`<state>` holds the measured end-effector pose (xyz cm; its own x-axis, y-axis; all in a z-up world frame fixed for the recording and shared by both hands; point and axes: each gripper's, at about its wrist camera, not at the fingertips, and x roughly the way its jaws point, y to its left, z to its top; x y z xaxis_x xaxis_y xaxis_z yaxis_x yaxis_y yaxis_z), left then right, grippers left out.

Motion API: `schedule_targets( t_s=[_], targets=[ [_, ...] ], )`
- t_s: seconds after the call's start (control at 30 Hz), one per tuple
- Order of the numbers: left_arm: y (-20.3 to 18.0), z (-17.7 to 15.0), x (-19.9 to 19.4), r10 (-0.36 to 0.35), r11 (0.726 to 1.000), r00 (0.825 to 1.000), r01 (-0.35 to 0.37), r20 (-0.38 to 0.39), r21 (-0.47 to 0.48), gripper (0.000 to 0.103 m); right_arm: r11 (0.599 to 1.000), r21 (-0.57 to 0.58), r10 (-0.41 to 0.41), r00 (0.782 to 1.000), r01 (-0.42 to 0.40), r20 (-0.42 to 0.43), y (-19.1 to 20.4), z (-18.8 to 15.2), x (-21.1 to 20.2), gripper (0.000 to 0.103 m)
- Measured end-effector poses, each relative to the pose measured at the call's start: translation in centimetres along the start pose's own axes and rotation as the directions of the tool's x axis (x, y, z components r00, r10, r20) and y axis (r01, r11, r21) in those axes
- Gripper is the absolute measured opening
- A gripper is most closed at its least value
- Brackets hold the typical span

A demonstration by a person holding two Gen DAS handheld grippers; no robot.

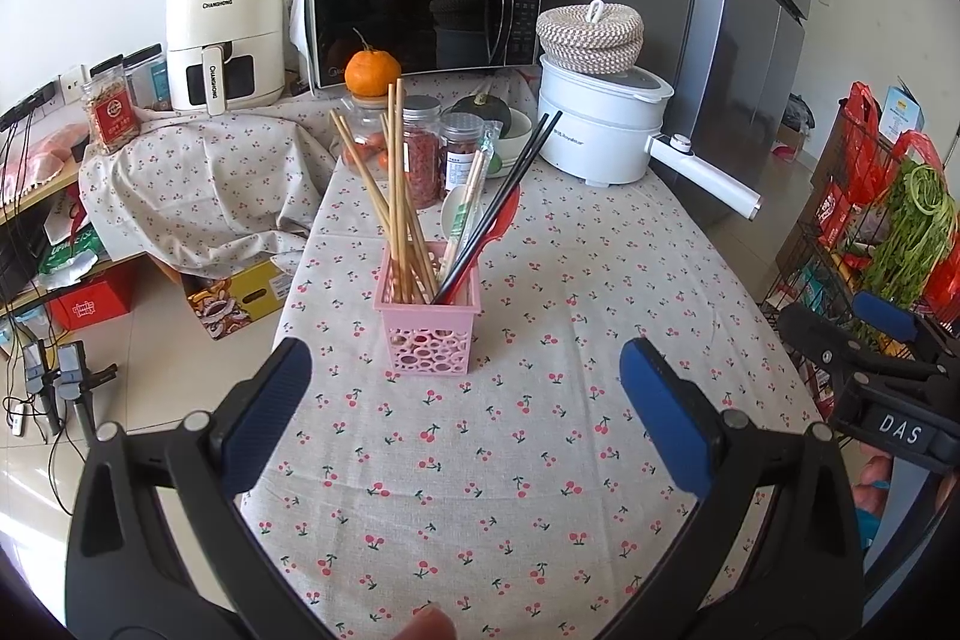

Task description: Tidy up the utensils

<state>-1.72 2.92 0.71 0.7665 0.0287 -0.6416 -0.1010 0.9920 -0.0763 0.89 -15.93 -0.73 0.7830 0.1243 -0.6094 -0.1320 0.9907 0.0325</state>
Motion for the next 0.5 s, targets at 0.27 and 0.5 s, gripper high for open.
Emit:
schedule_targets(
  t_s=[0.27,0.5],
  targets=[
    [0.02,0.00,0.02,-0.001,1.000,1.000,0.001,0.000,0.000,0.102,1.000,0.002,-0.002,1.000,0.002,-0.003,0.01,-0.03,0.02,0.103],
    [-0.02,0.00,0.00,-0.002,1.000,1.000,0.002,0.001,-0.002,0.102,1.000,0.007,-0.003,1.000,0.003,-0.006,0.02,-0.04,0.05,0.103]
  ],
)
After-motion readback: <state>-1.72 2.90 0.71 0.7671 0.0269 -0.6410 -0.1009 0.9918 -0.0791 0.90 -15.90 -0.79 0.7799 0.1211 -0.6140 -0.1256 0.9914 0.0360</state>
